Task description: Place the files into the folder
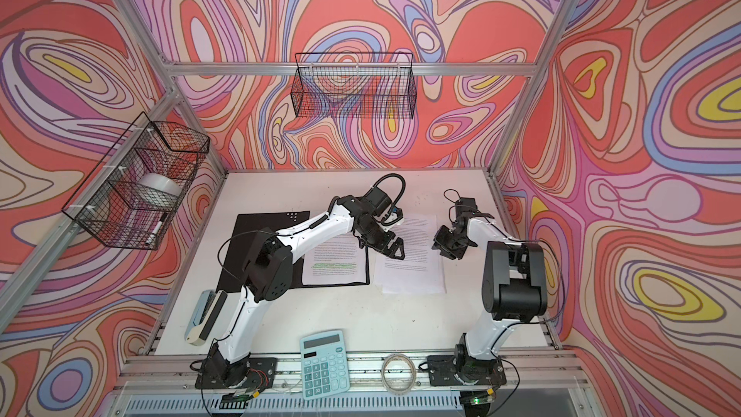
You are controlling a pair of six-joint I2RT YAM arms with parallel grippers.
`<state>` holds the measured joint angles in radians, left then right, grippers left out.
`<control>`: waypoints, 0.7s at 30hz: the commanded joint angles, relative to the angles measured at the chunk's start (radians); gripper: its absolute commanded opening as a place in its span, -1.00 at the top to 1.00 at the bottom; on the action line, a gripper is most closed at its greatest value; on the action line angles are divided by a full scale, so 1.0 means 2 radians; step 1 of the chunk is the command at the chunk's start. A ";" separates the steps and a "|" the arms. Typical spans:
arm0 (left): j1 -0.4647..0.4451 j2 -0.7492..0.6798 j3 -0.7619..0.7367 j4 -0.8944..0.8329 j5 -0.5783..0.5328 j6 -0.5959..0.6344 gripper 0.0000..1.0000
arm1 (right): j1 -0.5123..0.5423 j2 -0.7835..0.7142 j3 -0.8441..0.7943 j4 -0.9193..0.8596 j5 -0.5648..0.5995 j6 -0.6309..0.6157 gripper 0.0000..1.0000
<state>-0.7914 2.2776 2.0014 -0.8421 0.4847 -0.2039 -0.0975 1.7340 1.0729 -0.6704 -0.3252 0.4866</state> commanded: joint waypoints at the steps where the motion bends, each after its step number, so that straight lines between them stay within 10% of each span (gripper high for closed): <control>1: -0.011 0.013 0.013 -0.014 -0.007 -0.003 -0.88 | -0.003 0.015 -0.007 0.014 -0.006 -0.010 0.27; 21: -0.015 0.052 0.023 -0.025 -0.003 0.004 -0.89 | -0.009 0.042 -0.010 0.026 -0.039 -0.038 0.26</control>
<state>-0.8112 2.3451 2.0178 -0.8566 0.4675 -0.2031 -0.1127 1.7950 1.0676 -0.6186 -0.3878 0.4442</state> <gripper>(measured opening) 0.946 0.373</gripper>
